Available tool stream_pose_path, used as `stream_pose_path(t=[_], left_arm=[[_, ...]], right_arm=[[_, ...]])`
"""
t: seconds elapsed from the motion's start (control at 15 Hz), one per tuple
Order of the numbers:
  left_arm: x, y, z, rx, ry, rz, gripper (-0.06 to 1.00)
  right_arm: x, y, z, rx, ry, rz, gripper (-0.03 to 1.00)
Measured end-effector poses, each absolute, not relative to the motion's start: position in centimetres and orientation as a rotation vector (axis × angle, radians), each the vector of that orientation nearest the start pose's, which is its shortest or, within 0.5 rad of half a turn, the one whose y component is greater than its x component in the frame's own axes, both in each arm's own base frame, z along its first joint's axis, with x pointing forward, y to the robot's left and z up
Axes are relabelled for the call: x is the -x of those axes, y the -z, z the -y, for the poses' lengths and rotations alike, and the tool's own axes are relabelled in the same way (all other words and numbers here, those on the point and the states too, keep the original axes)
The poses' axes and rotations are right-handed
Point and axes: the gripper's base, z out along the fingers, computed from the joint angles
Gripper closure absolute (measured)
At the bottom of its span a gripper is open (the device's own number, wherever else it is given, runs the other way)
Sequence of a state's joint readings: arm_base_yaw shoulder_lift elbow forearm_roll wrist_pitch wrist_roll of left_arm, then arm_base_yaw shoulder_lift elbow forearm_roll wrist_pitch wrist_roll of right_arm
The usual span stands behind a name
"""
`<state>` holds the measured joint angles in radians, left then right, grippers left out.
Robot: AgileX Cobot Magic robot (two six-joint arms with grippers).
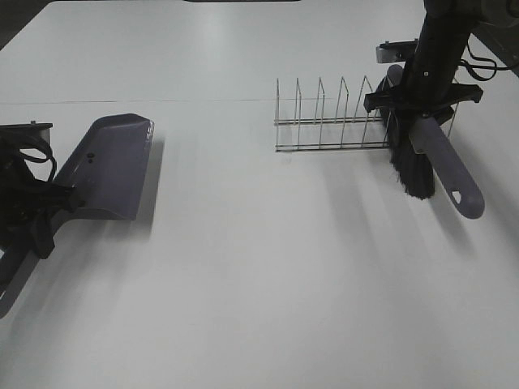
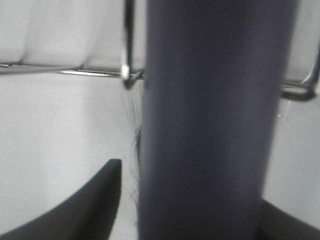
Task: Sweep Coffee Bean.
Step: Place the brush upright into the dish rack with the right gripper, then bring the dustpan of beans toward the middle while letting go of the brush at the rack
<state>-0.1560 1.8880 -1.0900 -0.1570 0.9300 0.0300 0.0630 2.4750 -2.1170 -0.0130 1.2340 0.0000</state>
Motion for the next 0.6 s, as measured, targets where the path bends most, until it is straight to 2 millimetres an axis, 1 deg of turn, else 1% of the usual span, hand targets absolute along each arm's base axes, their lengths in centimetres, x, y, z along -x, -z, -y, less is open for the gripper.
stream_pose_path(t=[0.07, 0.13, 0.2, 0.33, 0.6], left_arm=[[-31.8, -14.2, 6.2, -0.141, 0.190, -3.210, 0.62], [-31.7, -14.2, 6.2, -0.136, 0.196, -3.211, 0.62], [-31.7, -14.2, 6.3, -0.124, 0.211, -3.212, 0.62], [-31.6, -14.3, 6.3, -0.119, 0.221, -3.224, 0.62], [-31.5, -14.3, 6.3, -0.096, 0.221, -3.236, 0.62]], right_arm=[[-49.8, -13.3, -3.2, 0.129, 0.009, -3.067, 0.46], [-49.8, -14.0, -3.3, 0.134, -0.003, -3.049, 0.17], [-49.8, -14.6, -3.3, 0.141, -0.003, -3.036, 0.11], [-49.7, -16.1, -3.3, 0.140, -0.004, -3.007, 0.09], [-49.4, -18.8, -3.3, 0.140, -0.005, -2.951, 0.08]])
